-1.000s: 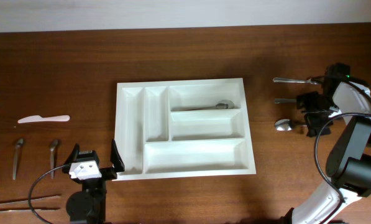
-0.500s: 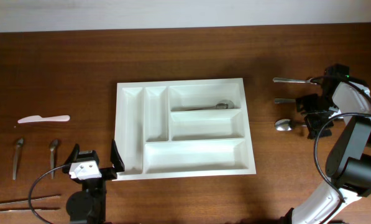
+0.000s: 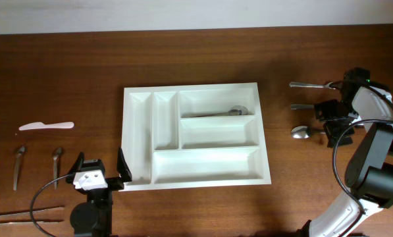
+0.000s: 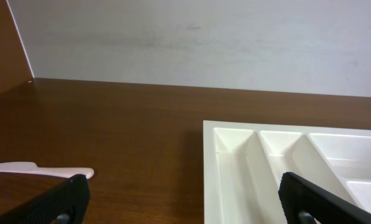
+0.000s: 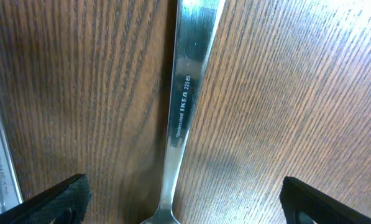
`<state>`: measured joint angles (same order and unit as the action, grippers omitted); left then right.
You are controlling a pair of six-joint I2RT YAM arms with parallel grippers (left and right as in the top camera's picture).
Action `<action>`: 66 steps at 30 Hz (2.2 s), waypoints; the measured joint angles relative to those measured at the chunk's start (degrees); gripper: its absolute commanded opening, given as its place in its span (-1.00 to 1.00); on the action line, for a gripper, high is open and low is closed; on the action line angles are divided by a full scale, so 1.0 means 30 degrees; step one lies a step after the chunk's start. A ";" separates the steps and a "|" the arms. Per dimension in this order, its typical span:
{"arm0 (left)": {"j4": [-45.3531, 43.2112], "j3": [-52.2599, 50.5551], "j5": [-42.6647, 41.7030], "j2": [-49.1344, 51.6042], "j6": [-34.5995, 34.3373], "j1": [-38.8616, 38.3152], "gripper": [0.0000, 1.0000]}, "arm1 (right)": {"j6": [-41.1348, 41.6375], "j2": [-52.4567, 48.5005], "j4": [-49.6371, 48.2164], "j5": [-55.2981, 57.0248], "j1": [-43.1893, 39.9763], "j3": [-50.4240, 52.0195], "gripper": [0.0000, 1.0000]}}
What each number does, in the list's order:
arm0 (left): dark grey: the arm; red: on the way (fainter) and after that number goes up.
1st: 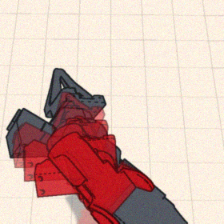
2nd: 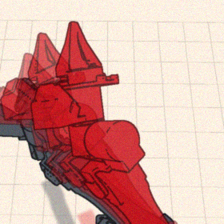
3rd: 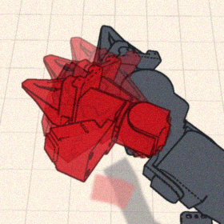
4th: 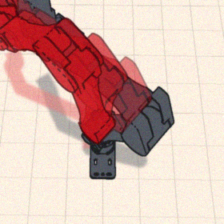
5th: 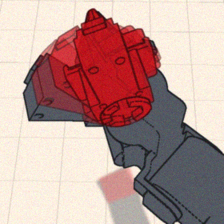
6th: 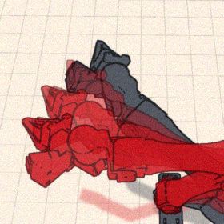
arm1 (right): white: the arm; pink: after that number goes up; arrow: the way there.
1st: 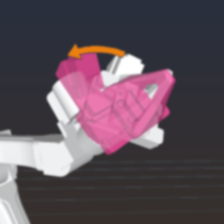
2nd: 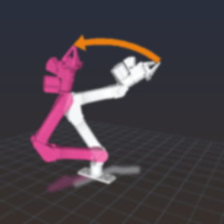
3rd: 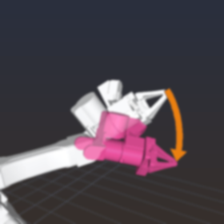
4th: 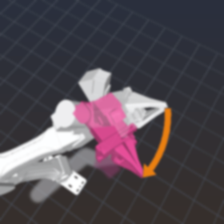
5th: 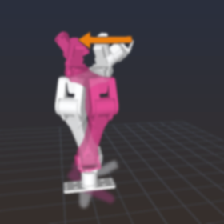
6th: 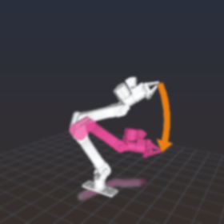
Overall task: Pack container
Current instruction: 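Grasp the next silver spoon on the right with the right gripper, then carry the spoon over the tray's upper compartment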
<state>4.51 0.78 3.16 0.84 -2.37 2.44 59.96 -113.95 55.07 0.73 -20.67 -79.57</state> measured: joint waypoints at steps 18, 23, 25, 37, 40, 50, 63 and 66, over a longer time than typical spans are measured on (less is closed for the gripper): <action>0.0000 0.0000 0.0000 0.0000 0.0000 0.0000 0.99 | 0.0000 -0.1115 -0.0015 -0.0342 0.0000 -0.0015 0.98; 0.0000 0.0000 0.0000 0.0000 0.0000 0.0007 0.98 | -0.0007 -0.1122 -0.0015 -0.0401 0.0000 -0.0015 0.78; 0.0000 0.0000 0.0007 0.0000 0.0000 0.0000 0.98 | 0.0022 -0.1129 -0.0029 -0.0437 0.0000 -0.0015 0.57; 0.0000 0.0000 0.0007 0.0000 0.0000 0.0000 0.99 | 0.0051 -0.1173 -0.0313 -0.0554 0.0015 -0.0007 -0.47; 0.0000 0.0000 0.0000 0.0000 0.0000 0.0000 0.99 | -0.0058 -0.1188 -0.0306 -0.0612 0.0015 -0.0007 -0.59; 0.0000 0.0000 0.0000 0.0000 0.0000 0.0000 0.99 | -0.0051 -0.1224 -0.0678 -0.1945 0.0015 -0.0029 -0.78; 0.0000 0.0000 0.0000 0.0000 0.0000 0.0000 0.98 | -0.0073 -0.1508 0.0474 -0.3818 0.1115 -0.3876 -0.93; 0.0000 0.0000 0.0000 0.0000 0.0000 0.0000 0.99 | 0.0000 -0.1508 0.0947 -0.3912 0.1880 -0.5115 -0.92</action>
<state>4.51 0.78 3.16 0.84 -2.37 2.44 59.96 -118.48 57.91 -11.00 -15.03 -94.91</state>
